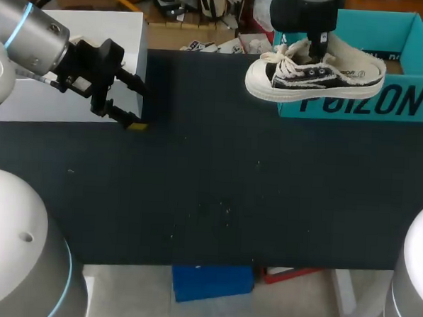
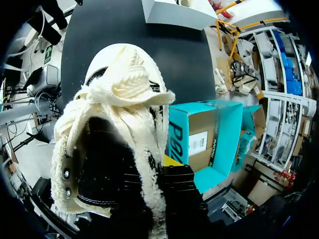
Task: Take the shoe out of the shoebox, open the shoe tongue, remove and reinsert the insole, then place the shoe into the shoebox
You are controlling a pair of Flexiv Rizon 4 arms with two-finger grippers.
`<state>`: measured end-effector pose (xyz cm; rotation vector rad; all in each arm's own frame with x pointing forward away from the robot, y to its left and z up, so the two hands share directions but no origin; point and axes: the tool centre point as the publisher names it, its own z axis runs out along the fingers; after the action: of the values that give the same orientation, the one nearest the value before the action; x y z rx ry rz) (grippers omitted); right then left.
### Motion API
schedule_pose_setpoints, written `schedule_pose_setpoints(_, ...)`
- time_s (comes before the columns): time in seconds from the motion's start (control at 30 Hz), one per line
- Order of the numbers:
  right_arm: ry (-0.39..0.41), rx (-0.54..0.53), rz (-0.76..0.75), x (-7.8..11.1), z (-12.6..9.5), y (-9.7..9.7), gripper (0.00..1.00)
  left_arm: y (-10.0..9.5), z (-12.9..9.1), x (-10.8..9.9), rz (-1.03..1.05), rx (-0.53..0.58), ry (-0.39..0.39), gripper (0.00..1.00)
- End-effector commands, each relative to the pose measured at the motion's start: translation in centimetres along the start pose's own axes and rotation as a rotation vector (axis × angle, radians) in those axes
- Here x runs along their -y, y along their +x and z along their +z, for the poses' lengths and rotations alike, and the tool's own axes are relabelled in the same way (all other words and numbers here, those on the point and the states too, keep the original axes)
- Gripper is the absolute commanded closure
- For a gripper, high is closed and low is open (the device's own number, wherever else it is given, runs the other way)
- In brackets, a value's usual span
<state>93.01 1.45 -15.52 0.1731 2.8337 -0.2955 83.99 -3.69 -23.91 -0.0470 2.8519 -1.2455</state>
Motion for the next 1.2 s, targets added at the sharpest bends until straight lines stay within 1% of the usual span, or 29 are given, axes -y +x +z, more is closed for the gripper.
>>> schedule_pose_setpoints(0.03, -0.013, 0.027, -0.053, 0.4, 0.8, -0.5, 1.00, 0.1, 0.0, 0.0, -0.001, 0.000, -0.005, 0.00)
schedule_pose_setpoints(0.1, -0.030, 0.042, -0.094, 0.9, 1.3, -1.8, 1.00, 0.1, 0.0, 0.0, -0.001, 0.000, -0.005, 0.00)
schedule_pose_setpoints(0.17, -0.043, 0.044, -0.131, 1.9, 1.9, -2.8, 1.00, 0.1, 0.0, 0.0, -0.001, 0.000, -0.005, 0.00)
schedule_pose_setpoints(0.37, -0.065, 0.053, -0.249, 5.7, 3.5, -6.4, 1.00, 0.1, 0.0, 0.0, -0.001, 0.000, -0.005, 0.00)
schedule_pose_setpoints(0.57, -0.073, 0.051, -0.313, 9.8, 5.2, -10.1, 1.00, 0.1, 0.0, 0.0, -0.001, 0.000, -0.005, 0.00)
schedule_pose_setpoints(0.7, -0.083, 0.054, -0.351, 11.6, 6.6, -12.9, 1.00, 0.1, 0.0, 0.0, -0.001, 0.000, -0.005, 0.00)
schedule_pose_setpoints(0.83, -0.099, 0.053, -0.372, 12.2, 8.1, -15.1, 1.00, 0.1, 0.0, 0.0, -0.001, 0.000, -0.005, 0.00)
schedule_pose_setpoints(0.93, -0.106, 0.053, -0.370, 12.2, 9.0, -16.9, 1.00, 0.1, 0.0, 0.0, -0.001, 0.000, -0.005, 0.00)
schedule_pose_setpoints(1.07, -0.115, 0.057, -0.374, 11.4, 10.0, -18.8, 1.00, 0.1, 0.0, 0.0, -0.001, 0.000, -0.005, 0.00)
schedule_pose_setpoints(1.2, -0.110, 0.036, -0.363, 10.2, 11.1, -19.8, 1.00, 0.1, 0.0, 0.0, -0.001, 0.000, -0.005, 0.00)
